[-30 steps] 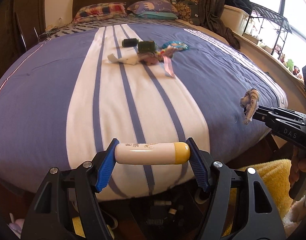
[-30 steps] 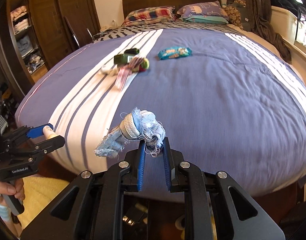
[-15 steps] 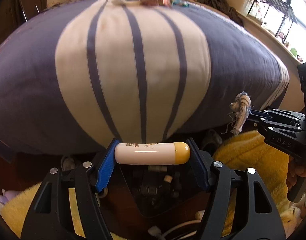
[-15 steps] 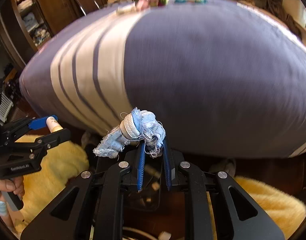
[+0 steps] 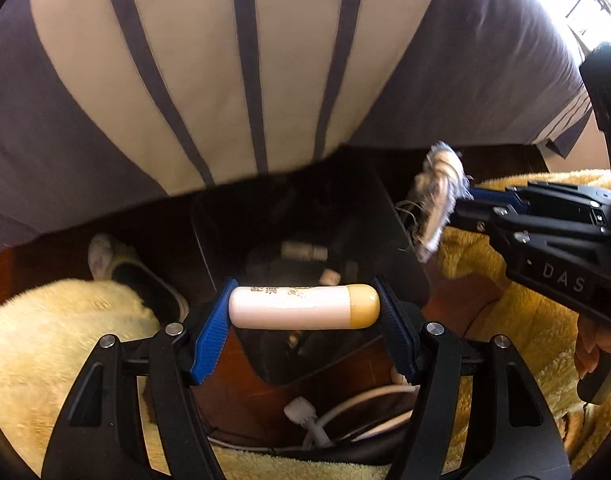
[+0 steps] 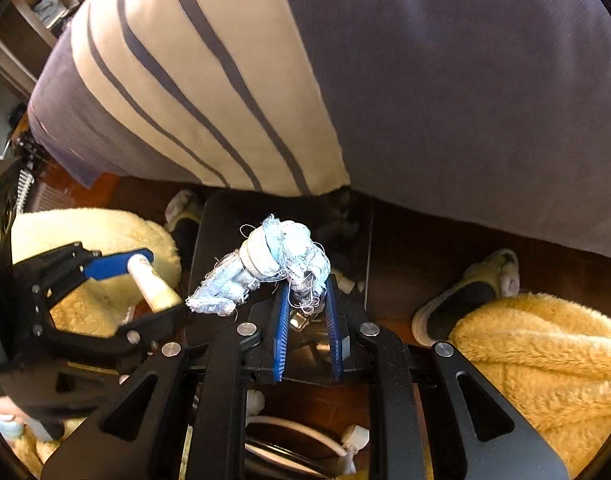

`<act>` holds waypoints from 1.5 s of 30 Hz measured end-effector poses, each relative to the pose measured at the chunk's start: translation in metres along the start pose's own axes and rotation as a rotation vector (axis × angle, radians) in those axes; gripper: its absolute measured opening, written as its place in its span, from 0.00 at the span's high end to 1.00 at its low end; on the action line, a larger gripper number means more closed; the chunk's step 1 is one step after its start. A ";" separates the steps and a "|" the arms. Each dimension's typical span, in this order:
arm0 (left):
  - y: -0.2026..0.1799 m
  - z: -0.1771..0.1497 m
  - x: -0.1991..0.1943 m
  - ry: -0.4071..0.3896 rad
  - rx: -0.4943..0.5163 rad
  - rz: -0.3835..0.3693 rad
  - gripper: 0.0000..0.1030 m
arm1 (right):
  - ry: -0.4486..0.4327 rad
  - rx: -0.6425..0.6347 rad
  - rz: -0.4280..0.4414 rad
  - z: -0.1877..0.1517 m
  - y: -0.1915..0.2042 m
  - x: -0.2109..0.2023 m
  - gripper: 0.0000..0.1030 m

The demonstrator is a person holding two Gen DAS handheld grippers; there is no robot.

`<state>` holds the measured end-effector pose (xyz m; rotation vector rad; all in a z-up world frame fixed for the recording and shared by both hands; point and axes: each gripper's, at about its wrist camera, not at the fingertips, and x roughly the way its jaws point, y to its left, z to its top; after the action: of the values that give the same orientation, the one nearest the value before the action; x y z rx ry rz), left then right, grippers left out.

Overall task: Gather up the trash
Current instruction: 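Carry the tube and cloth bundle with both tools over the bin, then open both tools to drop the tube and cloth bundle into the bin, then grasp the pink ribbon with the right tool while the left tool grasps the white tissue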

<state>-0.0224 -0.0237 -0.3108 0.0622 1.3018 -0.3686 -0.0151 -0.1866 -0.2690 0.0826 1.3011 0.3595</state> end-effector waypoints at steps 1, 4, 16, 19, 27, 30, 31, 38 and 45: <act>0.001 -0.001 0.003 0.010 0.000 0.001 0.37 | 0.006 0.002 -0.002 0.003 -0.001 0.003 0.80; 0.006 -0.002 0.010 0.026 -0.012 -0.002 0.37 | 0.019 0.015 0.013 0.003 -0.003 0.008 0.80; 0.014 0.003 0.011 0.027 -0.028 -0.003 0.22 | 0.006 0.028 0.025 0.004 -0.004 0.005 0.55; 0.015 0.005 0.003 0.006 -0.029 0.006 0.16 | -0.018 0.038 0.020 0.007 -0.008 -0.004 0.53; 0.017 0.022 -0.039 -0.099 -0.022 0.041 0.12 | -0.140 0.040 0.003 0.020 -0.010 -0.052 0.36; 0.020 0.032 -0.062 -0.161 -0.024 0.046 0.12 | -0.205 0.046 -0.005 0.028 -0.013 -0.077 0.35; 0.020 0.037 -0.070 -0.183 -0.024 0.050 0.12 | -0.231 0.048 -0.009 0.032 -0.015 -0.087 0.34; 0.029 0.072 -0.122 -0.317 -0.026 0.086 0.12 | -0.353 0.042 -0.051 0.064 -0.028 -0.136 0.33; 0.038 0.120 -0.151 -0.405 -0.010 0.152 0.11 | -0.421 0.007 -0.080 0.113 -0.030 -0.152 0.33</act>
<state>0.0680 0.0167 -0.1411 0.0730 0.8925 -0.2291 0.0658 -0.2450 -0.1056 0.1058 0.8864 0.2518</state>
